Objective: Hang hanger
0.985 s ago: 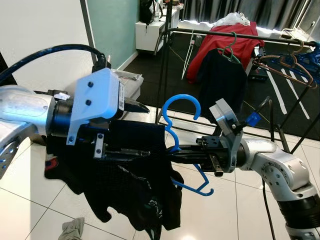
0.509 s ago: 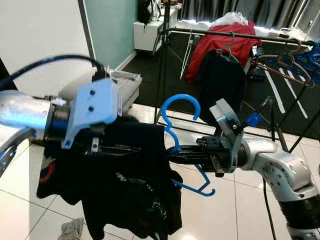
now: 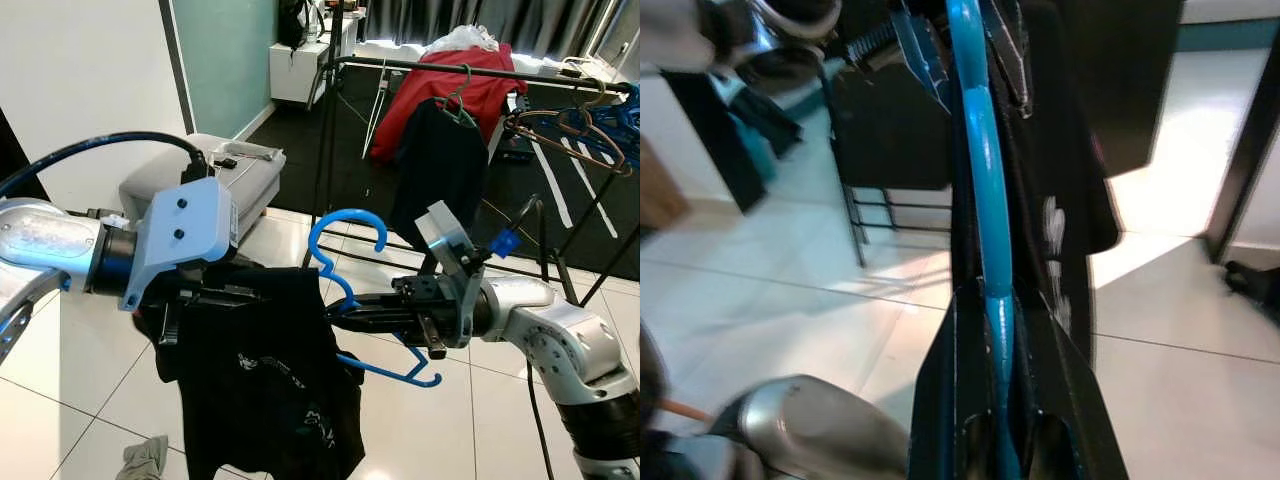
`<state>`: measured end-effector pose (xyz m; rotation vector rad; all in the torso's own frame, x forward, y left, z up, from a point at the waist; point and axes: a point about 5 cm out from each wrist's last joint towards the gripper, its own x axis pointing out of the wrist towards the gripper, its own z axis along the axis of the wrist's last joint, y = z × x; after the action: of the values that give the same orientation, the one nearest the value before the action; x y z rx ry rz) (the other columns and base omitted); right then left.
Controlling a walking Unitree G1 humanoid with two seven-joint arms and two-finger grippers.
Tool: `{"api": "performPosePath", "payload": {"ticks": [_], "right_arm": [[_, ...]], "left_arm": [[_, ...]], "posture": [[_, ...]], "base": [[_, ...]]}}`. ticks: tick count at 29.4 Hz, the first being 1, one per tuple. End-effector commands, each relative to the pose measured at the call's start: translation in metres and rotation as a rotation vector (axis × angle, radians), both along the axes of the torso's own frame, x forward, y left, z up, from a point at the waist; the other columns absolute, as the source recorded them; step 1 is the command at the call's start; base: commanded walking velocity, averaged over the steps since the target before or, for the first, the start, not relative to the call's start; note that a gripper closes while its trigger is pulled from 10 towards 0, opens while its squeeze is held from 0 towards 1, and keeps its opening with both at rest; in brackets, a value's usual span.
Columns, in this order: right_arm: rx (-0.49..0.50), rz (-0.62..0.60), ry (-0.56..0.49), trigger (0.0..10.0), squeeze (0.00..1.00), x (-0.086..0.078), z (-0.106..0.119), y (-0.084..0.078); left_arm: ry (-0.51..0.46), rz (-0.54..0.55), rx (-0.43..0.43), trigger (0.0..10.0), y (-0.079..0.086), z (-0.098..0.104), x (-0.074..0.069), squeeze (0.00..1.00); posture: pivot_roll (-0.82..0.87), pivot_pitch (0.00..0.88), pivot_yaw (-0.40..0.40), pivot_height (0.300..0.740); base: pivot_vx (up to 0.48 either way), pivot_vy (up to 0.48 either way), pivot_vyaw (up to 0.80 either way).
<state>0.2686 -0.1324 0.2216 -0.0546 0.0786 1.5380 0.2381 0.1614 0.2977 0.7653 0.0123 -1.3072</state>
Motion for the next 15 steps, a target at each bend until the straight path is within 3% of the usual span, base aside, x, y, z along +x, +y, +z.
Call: {"api": "performPosePath", "payload": {"ticks": [1,3,4,12,15], "right_arm": [[0.022,-0.024,-0.054,10.0,0.00,0.004,0.008,-0.002],[0.028,-0.059,-0.044,10.0,0.93,0.011,0.009,-0.003],[0.037,-0.064,-0.036,10.0,1.00,0.012,0.010,-0.003],[0.067,-0.080,-0.044,10.0,1.00,0.014,0.015,-0.008],[0.104,-0.139,-0.057,10.0,1.00,0.016,0.021,-0.020]], "left_arm": [[0.015,-0.007,0.039,0.0,0.002,-0.003,-0.002,0.00],[0.013,-0.007,0.035,0.0,0.002,-0.003,-0.001,0.00],[0.010,-0.005,0.034,0.0,0.003,-0.003,-0.001,0.00],[-0.013,0.012,0.030,0.0,0.004,-0.001,0.001,0.00],[-0.050,0.073,0.024,0.0,0.008,0.000,0.007,0.00]], "posture": [[0.03,0.000,-0.019,0.740],[0.03,0.000,-0.019,0.740],[0.03,0.000,-0.020,0.740],[0.03,0.000,-0.022,0.740],[0.03,0.000,-0.021,0.740]], "base": [[0.000,0.000,0.00],[0.000,0.000,0.00],[0.000,0.000,0.00],[0.000,0.000,0.00],[0.000,0.000,0.00]]}}
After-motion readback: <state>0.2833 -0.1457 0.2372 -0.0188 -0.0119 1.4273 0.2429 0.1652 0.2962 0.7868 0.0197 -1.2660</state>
